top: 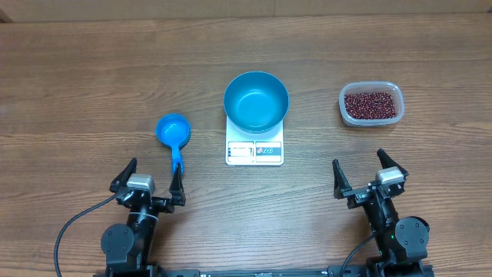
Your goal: Scoop item into bowl and weigh 150g on scale
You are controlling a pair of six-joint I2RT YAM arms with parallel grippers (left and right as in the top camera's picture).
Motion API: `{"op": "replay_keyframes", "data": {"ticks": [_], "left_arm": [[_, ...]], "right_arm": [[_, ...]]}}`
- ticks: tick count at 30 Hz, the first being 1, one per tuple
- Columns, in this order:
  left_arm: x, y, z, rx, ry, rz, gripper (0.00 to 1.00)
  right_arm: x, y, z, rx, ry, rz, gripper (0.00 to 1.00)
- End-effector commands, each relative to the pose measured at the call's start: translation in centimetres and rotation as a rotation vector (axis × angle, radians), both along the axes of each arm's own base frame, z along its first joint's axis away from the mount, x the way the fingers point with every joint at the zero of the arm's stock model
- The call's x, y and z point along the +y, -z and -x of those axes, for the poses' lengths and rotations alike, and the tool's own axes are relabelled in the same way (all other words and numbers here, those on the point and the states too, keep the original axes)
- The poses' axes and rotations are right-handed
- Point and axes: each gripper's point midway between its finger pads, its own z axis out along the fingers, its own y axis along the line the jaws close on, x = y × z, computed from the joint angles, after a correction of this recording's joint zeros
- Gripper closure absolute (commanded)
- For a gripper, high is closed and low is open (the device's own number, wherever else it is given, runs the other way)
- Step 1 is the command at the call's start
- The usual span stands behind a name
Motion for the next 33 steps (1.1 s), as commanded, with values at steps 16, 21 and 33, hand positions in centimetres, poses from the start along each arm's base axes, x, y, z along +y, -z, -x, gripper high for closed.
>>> {"op": "replay_keyframes", "data": {"ticks": [16,21,33], "left_arm": [[-1.8,-0.5,0.4,0.007,0.098,0.163,0.00],[-4.2,-1.4,1.3,0.011,0.250,0.188,0.00],[-3.0,-4.2,3.8,0.269,0.158,0.074,0.00]], "right_arm": [[0.1,0.1,0.0,-0.007,-0.006,0.004,0.00],[0.1,0.1,0.0,-0.007,-0.006,0.004,0.00],[0.1,0.1,0.0,-0.007,-0.006,0.004,0.00]]}}
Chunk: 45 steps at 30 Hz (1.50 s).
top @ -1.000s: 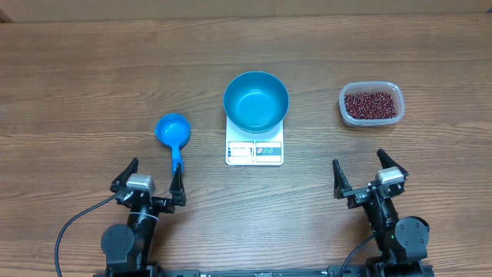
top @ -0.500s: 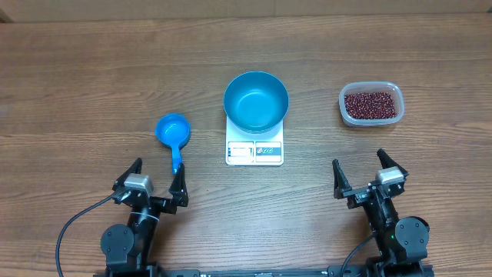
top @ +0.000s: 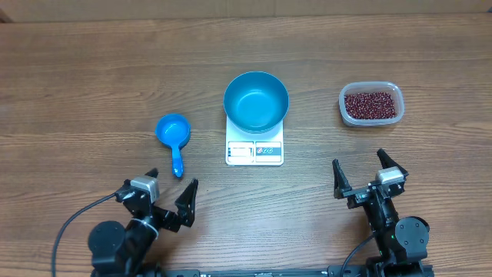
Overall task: Scoop item into bowl and weigh 150g on scale
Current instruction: 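Reach the left gripper to the blue scoop handle and grasp it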
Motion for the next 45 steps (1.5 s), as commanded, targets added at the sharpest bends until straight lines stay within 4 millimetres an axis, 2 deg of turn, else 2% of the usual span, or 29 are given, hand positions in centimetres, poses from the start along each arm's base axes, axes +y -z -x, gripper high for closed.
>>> {"op": "replay_keyframes", "data": {"ticks": [1,4,8,14,17,22,28,33,39,45], "left_arm": [[1.6,-1.7,0.1,0.041,-0.071,-0.110,0.00],[3.0,-1.6,-0.4,0.135,-0.139,-0.134,0.00],[3.9,-1.2,-2.2,0.343,-0.194,-0.104,0.00],[3.8,0.6,-3.9,0.622,-0.199,-0.058,0.00],[3.0,1.2,-5.0,0.690,-0.150,-0.027,0.01],[1.7,2.7,-7.1,0.759,-0.089,0.052,0.01],[1.7,4.9,-7.6,0.870,-0.141,0.118,0.00],[1.8,5.7,-8.6,0.871,-0.137,0.110,0.00],[4.2,6.5,-9.1,0.859,-0.257,0.020,0.00],[5.7,6.8,-9.2,0.870,-0.360,0.005,0.00]], "right_arm": [[0.1,0.1,0.0,-0.007,-0.005,0.003,0.00],[0.1,0.1,0.0,-0.007,-0.006,0.003,0.00],[0.1,0.1,0.0,-0.007,-0.005,0.003,0.00],[0.1,0.1,0.0,-0.007,-0.005,0.003,0.00],[0.1,0.1,0.0,-0.007,-0.005,0.003,0.00],[0.1,0.1,0.0,-0.007,-0.006,0.003,0.00],[0.1,0.1,0.0,-0.007,-0.005,0.003,0.00],[0.1,0.1,0.0,-0.007,-0.005,0.003,0.00],[0.1,0.1,0.0,-0.007,-0.005,0.003,0.00],[0.1,0.1,0.0,-0.007,-0.005,0.003,0.00]]}}
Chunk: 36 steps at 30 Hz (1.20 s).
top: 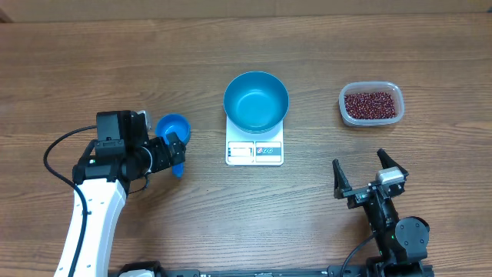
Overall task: Scoop item into bowl and weigh 150g on scale
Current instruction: 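Reach the left gripper to the blue scoop handle and grasp it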
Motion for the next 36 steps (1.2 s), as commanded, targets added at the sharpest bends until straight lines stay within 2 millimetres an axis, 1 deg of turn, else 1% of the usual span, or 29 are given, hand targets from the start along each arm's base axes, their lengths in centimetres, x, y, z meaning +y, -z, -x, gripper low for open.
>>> {"op": "replay_keyframes", "data": {"ticks": [1,6,8,12,15,19,23,29,32,36], "left_arm": [[1.8,-0.5,-0.9,-0.008,-0.085,-0.067,0.00],[1.9,-0.6,-1.1,0.014,-0.102,-0.129,0.00],[1.3,-0.5,-1.5,0.045,-0.075,-0.150,0.00],[1.6,0.6,-1.8,0.114,-0.110,-0.186,0.00],[1.5,1.9,-2.1,0.162,-0.114,-0.186,0.01],[1.5,2.5,-1.9,0.188,-0.125,-0.182,0.05],[0.8,2.7,-1.8,0.194,-0.105,-0.185,0.07],[-1.5,2.5,-2.3,0.157,-0.040,-0.194,0.07],[-1.1,2.7,-2.1,0.169,-0.074,-0.236,0.07],[-1.1,3.5,-2.0,0.198,-0.086,-0.237,0.08]], "right_arm": [[0.1,0.2,0.0,-0.003,-0.005,0.004,0.00],[0.1,0.2,0.0,-0.003,-0.005,0.004,0.00],[0.1,0.2,0.0,-0.003,-0.005,0.004,0.00],[0.1,0.2,0.0,-0.003,-0.006,0.004,0.00],[0.1,0.2,0.0,-0.003,-0.005,0.004,0.00],[0.1,0.2,0.0,-0.003,-0.005,0.004,0.00],[0.1,0.2,0.0,-0.003,-0.005,0.004,0.00],[0.1,0.2,0.0,-0.003,-0.005,0.004,0.00],[0.1,0.2,0.0,-0.003,-0.005,0.004,0.00],[0.1,0.2,0.0,-0.003,-0.005,0.004,0.00]]}}
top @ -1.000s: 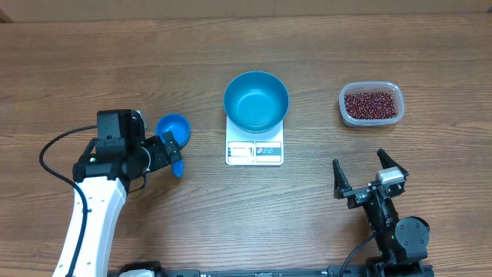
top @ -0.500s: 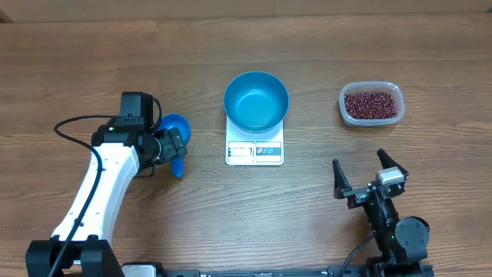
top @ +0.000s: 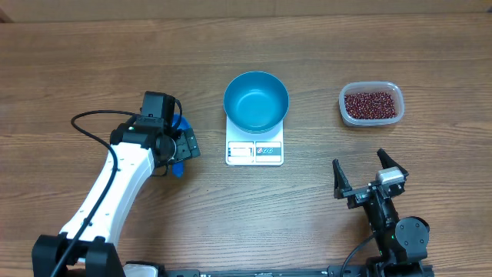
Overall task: Scoop item into bowl and weigh 150g on scale
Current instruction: 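Reach the left gripper to the blue scoop handle and grasp it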
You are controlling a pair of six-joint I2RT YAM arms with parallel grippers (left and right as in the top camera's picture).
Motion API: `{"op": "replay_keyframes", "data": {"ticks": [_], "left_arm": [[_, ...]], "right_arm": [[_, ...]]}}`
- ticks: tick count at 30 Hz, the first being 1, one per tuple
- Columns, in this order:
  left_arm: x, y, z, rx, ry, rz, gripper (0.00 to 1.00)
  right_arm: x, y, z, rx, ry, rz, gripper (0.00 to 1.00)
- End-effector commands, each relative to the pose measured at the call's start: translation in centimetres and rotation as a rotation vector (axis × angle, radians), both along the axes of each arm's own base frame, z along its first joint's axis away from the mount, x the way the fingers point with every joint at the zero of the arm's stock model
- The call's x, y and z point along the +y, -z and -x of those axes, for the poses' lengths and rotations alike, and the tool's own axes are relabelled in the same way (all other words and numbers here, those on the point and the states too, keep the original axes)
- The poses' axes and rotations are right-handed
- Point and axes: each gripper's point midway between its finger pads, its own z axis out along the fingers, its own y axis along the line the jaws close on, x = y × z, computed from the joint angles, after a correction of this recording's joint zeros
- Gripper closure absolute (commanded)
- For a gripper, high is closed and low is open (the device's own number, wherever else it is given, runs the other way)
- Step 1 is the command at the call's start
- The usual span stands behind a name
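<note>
An empty blue bowl [top: 256, 101] sits on a small white scale [top: 254, 151] at the table's middle. The blue scoop [top: 178, 165] lies left of the scale; only bits of it show under my left arm. My left gripper [top: 183, 146] hangs over the scoop's handle, and its fingers cannot be read from above. A clear tub of red beans [top: 371, 104] stands at the right. My right gripper [top: 367, 173] rests open near the front right, holding nothing.
A black cable [top: 96, 119] loops off the left arm over the table's left side. The wooden table [top: 92, 61] stretches bare behind the bowl and tub.
My left arm has shifted right and now covers the scoop's cup, with the gripper over the handle. The right arm, bowl, scale and tub have not moved.
Both grippers first rested open at the front edge, the scoop lying free left of the scale. The left arm then turned, later reached out beside the scoop from the left, and now sits over it. The right arm stayed parked throughout.
</note>
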Motion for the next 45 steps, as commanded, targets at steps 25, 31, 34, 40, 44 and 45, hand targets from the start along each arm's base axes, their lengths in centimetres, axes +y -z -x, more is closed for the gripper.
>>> {"op": "replay_keyframes", "data": {"ticks": [25,31,34,40,44,45], "left_arm": [[-0.2,3.6,-2.0,0.045,-0.054,-0.009,0.36],[-0.2,3.6,-2.0,0.047,-0.069,-0.004,0.38],[-0.2,3.6,-2.0,0.047,-0.093,0.002,0.43],[-0.2,3.6,-2.1,0.042,-0.123,0.007,0.46],[-0.1,4.0,-2.3,0.042,-0.124,0.002,0.47],[-0.1,4.2,-2.3,0.047,-0.124,0.002,0.47]], "right_arm": [[0.1,0.2,0.0,-0.004,-0.005,0.004,0.00],[0.1,0.2,0.0,-0.004,-0.005,0.004,0.00],[0.1,0.2,0.0,-0.004,-0.005,0.004,0.00],[0.1,0.2,0.0,-0.003,-0.005,0.004,0.00],[0.1,0.2,0.0,-0.004,-0.005,0.004,0.00],[0.1,0.2,0.0,-0.004,-0.006,0.004,0.00]]}}
